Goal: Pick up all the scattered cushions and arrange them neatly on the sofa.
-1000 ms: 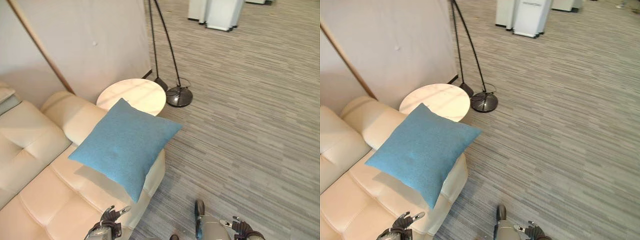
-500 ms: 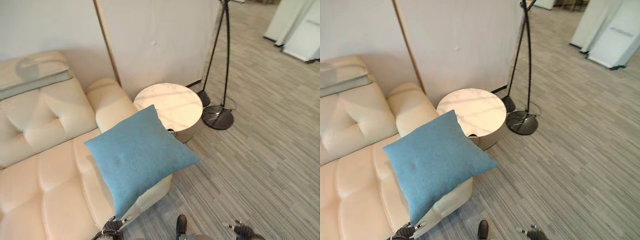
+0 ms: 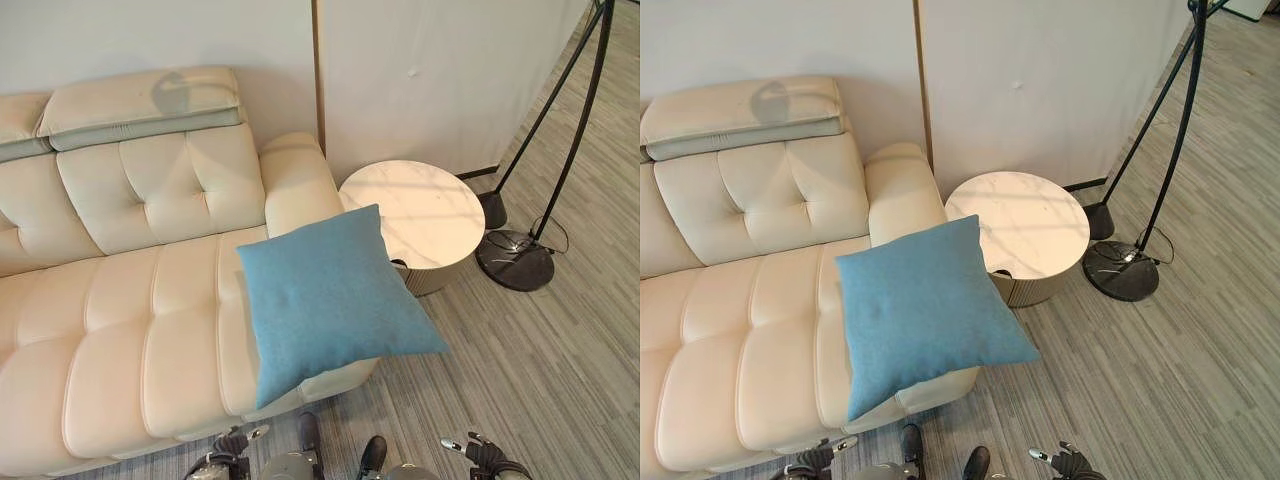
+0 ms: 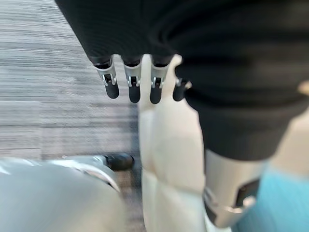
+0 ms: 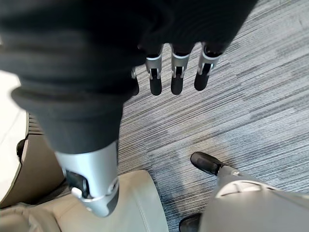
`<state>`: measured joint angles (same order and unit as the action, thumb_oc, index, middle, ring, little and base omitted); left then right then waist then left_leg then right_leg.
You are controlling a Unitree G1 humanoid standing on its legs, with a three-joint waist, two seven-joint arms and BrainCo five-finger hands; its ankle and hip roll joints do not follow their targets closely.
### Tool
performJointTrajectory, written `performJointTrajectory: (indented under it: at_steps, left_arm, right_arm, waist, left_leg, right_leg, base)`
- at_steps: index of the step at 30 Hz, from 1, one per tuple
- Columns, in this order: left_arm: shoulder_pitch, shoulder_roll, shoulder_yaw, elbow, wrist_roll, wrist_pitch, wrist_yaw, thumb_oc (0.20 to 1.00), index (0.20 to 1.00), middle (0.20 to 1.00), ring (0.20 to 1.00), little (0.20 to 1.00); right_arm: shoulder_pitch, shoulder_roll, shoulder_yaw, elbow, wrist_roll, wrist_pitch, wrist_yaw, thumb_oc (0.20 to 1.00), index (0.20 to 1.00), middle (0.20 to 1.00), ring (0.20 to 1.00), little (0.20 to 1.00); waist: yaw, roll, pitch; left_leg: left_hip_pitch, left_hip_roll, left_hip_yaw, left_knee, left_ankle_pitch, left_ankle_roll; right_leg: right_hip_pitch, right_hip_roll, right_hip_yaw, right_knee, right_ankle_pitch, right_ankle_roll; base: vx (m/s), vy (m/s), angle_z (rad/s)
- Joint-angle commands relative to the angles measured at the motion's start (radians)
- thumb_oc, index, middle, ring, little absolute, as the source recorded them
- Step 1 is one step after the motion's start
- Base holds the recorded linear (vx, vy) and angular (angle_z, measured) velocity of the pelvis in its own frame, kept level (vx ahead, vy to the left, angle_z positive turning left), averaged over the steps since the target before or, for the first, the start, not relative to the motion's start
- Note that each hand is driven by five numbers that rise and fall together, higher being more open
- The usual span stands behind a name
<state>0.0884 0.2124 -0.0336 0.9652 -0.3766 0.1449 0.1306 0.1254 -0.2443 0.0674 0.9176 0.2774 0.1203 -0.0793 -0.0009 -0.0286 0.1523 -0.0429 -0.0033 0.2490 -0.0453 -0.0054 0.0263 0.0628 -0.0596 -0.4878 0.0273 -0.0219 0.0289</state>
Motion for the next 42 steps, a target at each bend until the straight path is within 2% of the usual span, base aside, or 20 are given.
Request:
performJointTrajectory:
  at_steps: [1,2,3,5,6,8,9,11,15,16,18,19,21,24,27,28,30,37,40,42]
  left_arm:
    - [-0.011,0.029,0.012,-0.007,-0.089,-0.022,0.023,1.000,1.000,1.000,1.000,1.000]
    - [-0.029,0.026,0.042,0.016,-0.166,-0.037,0.039,1.000,1.000,1.000,1.000,1.000]
    - [-0.030,0.026,0.042,0.017,-0.166,-0.037,0.038,1.000,1.000,1.000,1.000,1.000]
    - [-0.068,0.050,0.077,0.064,-0.201,-0.051,0.049,1.000,1.000,1.000,1.000,1.000]
    - [-0.069,0.050,0.077,0.065,-0.201,-0.052,0.049,1.000,1.000,1.000,1.000,1.000]
    - [-0.103,0.074,0.090,0.083,-0.211,-0.059,0.061,1.000,1.000,1.000,1.000,1.000]
    - [-0.137,0.087,0.087,0.098,-0.220,-0.062,0.063,1.000,1.000,1.000,1.000,1.000]
    - [-0.192,0.104,0.070,0.080,-0.242,-0.077,0.080,1.000,1.000,1.000,1.000,1.000]
    - [-0.196,0.105,0.080,0.051,-0.271,-0.073,0.082,1.000,1.000,1.000,1.000,1.000]
    - [-0.198,0.103,0.099,0.014,-0.312,-0.072,0.089,1.000,1.000,1.000,1.000,1.000]
    - [-0.196,0.097,0.104,-0.003,-0.319,-0.069,0.091,1.000,1.000,1.000,1.000,1.000]
    - [-0.205,0.084,0.108,-0.018,-0.341,-0.069,0.103,1.000,1.000,1.000,1.000,1.000]
    - [-0.210,0.065,0.103,-0.043,-0.357,-0.069,0.115,1.000,1.000,1.000,1.000,1.000]
    - [-0.216,0.041,0.088,-0.059,-0.370,-0.067,0.128,1.000,1.000,1.000,1.000,1.000]
    - [-0.225,-0.006,0.052,-0.071,-0.387,-0.063,0.150,1.000,1.000,1.000,1.000,1.000]
    - [-0.225,-0.006,0.052,-0.071,-0.387,-0.063,0.150,1.000,1.000,1.000,1.000,1.000]
    - [-0.230,-0.029,0.022,-0.071,-0.387,-0.062,0.159,1.000,1.000,1.000,1.000,1.000]
    - [-0.255,-0.084,-0.075,-0.062,-0.379,-0.054,0.187,1.000,1.000,1.000,1.000,1.000]
    - [-0.273,-0.101,-0.136,-0.077,-0.381,-0.052,0.187,1.000,1.000,1.000,1.000,1.000]
    - [-0.278,-0.101,-0.153,-0.085,-0.368,-0.052,0.184,1.000,1.000,1.000,1.000,1.000]
  right_arm:
    - [-0.021,-0.009,-0.036,0.011,0.014,-0.005,-0.032,1.000,1.000,1.000,1.000,1.000]
    - [-0.022,-0.015,-0.077,0.039,0.037,-0.007,-0.052,1.000,1.000,1.000,1.000,1.000]
    - [-0.023,-0.015,-0.077,0.040,0.037,-0.007,-0.052,1.000,1.000,1.000,1.000,1.000]
    - [-0.034,-0.060,-0.139,0.099,0.057,-0.003,-0.080,1.000,1.000,1.000,1.000,1.000]
    - [-0.034,-0.060,-0.139,0.100,0.057,-0.003,-0.080,1.000,1.000,1.000,1.000,1.000]
    - [-0.040,-0.113,-0.176,0.132,0.054,-0.002,-0.104,1.000,1.000,1.000,1.000,1.000]
    - [-0.053,-0.141,-0.197,0.150,0.069,-0.005,-0.112,1.000,1.000,1.000,1.000,1.000]
    - [-0.051,-0.195,-0.215,0.146,0.065,0.004,-0.128,1.000,1.000,1.000,1.000,1.000]
    - [-0.056,-0.267,-0.240,0.061,0.034,0.014,-0.136,1.000,1.000,1.000,1.000,1.000]
    - [-0.059,-0.326,-0.257,-0.057,-0.015,0.027,-0.143,1.000,1.000,1.000,1.000,1.000]
    - [-0.056,-0.340,-0.270,-0.110,-0.032,0.033,-0.153,1.000,1.000,1.000,1.000,1.000]
    - [-0.089,-0.377,-0.269,-0.210,-0.066,0.038,-0.160,1.000,1.000,1.000,1.000,1.000]
    - [-0.115,-0.377,-0.257,-0.298,-0.083,0.040,-0.165,1.000,1.000,1.000,1.000,1.000]
    - [-0.144,-0.352,-0.235,-0.357,-0.084,0.037,-0.176,1.000,1.000,1.000,1.000,1.000]
    - [-0.194,-0.235,-0.137,-0.468,-0.084,0.034,-0.182,1.000,1.000,1.000,1.000,1.000]
    - [-0.194,-0.234,-0.136,-0.469,-0.084,0.034,-0.183,1.000,1.000,1.000,1.000,1.000]
    - [-0.206,-0.170,-0.070,-0.494,-0.085,0.031,-0.178,1.000,1.000,1.000,1.000,1.000]
    - [-0.248,-0.021,0.154,-0.464,-0.088,0.038,-0.160,1.000,1.000,1.000,1.000,1.000]
    - [-0.262,0.015,0.250,-0.452,-0.077,0.041,-0.131,1.000,1.000,1.000,1.000,1.000]
    - [-0.267,0.017,0.268,-0.441,-0.071,0.039,-0.118,1.000,1.000,1.000,1.000,1.000]
  waist:
    - [-0.027,-0.015,0.005]
    - [-0.051,-0.025,0.013]
    - [-0.050,-0.025,0.013]
    - [-0.053,-0.022,0.011]
    - [-0.053,-0.020,0.010]
    - [-0.058,-0.026,0.004]
    - [-0.066,-0.031,0.001]
    - [-0.070,-0.048,-0.012]
    - [-0.073,-0.055,-0.039]
    - [-0.075,-0.052,-0.057]
    - [-0.078,-0.048,-0.062]
    - [-0.082,-0.041,-0.069]
    - [-0.086,-0.036,-0.072]
    - [-0.088,-0.030,-0.073]
    - [-0.087,-0.021,-0.077]
    - [-0.087,-0.022,-0.076]
    - [-0.087,-0.019,-0.078]
    - [-0.075,-0.016,-0.069]
    - [-0.071,-0.020,-0.052]
    - [-0.070,-0.022,-0.047]
  left_leg:
    - [0.069,-0.025,-0.027,-0.042,-0.007,-0.012]
    - [0.084,-0.024,-0.052,-0.042,-0.018,-0.008]
    - [0.084,-0.024,-0.050,-0.042,-0.018,-0.008]
    - [0.080,-0.002,-0.065,-0.042,-0.003,-0.012]
    - [0.078,-0.001,-0.064,-0.042,-0.002,-0.013]
    - [0.081,-0.001,-0.088,-0.042,-0.003,-0.017]
    - [0.079,-0.003,-0.105,-0.042,-0.002,-0.019]
    - [0.085,-0.007,-0.139,-0.042,-0.001,-0.024]
    - [0.099,-0.002,-0.135,-0.042,-0.011,-0.034]
    - [0.106,0.008,-0.133,-0.042,-0.014,-0.041]
    - [0.106,0.012,-0.134,-0.042,-0.014,-0.044]
    - [0.106,0.019,-0.133,-0.042,-0.013,-0.052]
    - [0.104,0.024,-0.133,-0.042,-0.013,-0.056]
    - [0.106,0.029,-0.130,-0.042,-0.013,-0.060]
    - [0.118,0.037,-0.124,-0.042,-0.016,-0.062]
    - [0.119,0.037,-0.123,-0.042,-0.016,-0.062]
    - [0.124,0.039,-0.122,-0.042,-0.018,-0.061]
    - [0.122,0.042,-0.127,-0.042,-0.016,-0.064]
    - [0.108,0.043,-0.134,-0.042,-0.011,-0.066]
    - [0.105,0.043,-0.136,-0.042,-0.009,-0.066]
  right_leg:
    - [-0.035,-0.080,0.128,0.313,-0.077,0.097]
    - [-0.098,-0.061,0.226,0.376,-0.067,0.100]
    - [-0.100,-0.061,0.228,0.377,-0.068,0.100]
    - [-0.117,-0.021,0.321,0.229,-0.063,0.081]
    - [-0.118,-0.020,0.321,0.226,-0.060,0.081]
    - [-0.117,-0.006,0.396,0.098,-0.026,0.087]
    - [-0.124,0.004,0.456,0.034,-0.001,0.093]
    - [-0.102,0.001,0.496,-0.064,0.034,0.105]
    - [-0.064,0.002,0.471,-0.115,0.046,0.102]
    - [-0.050,0.011,0.462,-0.115,0.034,0.098]
    - [-0.047,0.013,0.457,-0.115,0.029,0.096]
    - [-0.041,0.018,0.449,-0.115,0.017,0.090]
    - [-0.038,0.020,0.443,-0.115,0.009,0.084]
    - [-0.033,0.025,0.440,-0.115,0.002,0.080]
    - [-0.021,0.033,0.440,-0.115,-0.009,0.072]
    - [-0.020,0.033,0.440,-0.115,-0.009,0.072]
    - [-0.013,0.034,0.439,-0.115,-0.013,0.067]
    - [-0.010,0.034,0.422,-0.115,-0.020,0.060]
    - [-0.017,0.032,0.414,-0.115,-0.017,0.060]
    - [-0.020,0.031,0.413,-0.115,-0.015,0.060]
  base:
    - [0.08,0.159,0.34]
    - [0.02,0.040,0.50]
    - [0.00,0.025,0.67]
    - [0.03,-0.024,0.58]
    - [0.09,-0.034,0.24]
    - [0.09,-0.050,0.22]
    - [0.10,-0.076,0.49]
    - [0.15,-0.163,0.83]
    - [0.14,-0.145,0.27]
    - [0.17,-0.188,0.04]
    - [0.11,-0.147,0.02]
    - [0.10,-0.169,-0.08]
    - [0.06,-0.140,-0.03]
    - [0.02,-0.066,-0.03]
    - [0.03,-0.070,-0.04]
    - [0.02,-0.024,-0.04]
    - [0.02,-0.015,0.01]
    - [0.01,-0.005,0.00]
    - [0.01,0.021,0.01]
    - [0.00,0.024,0.05]
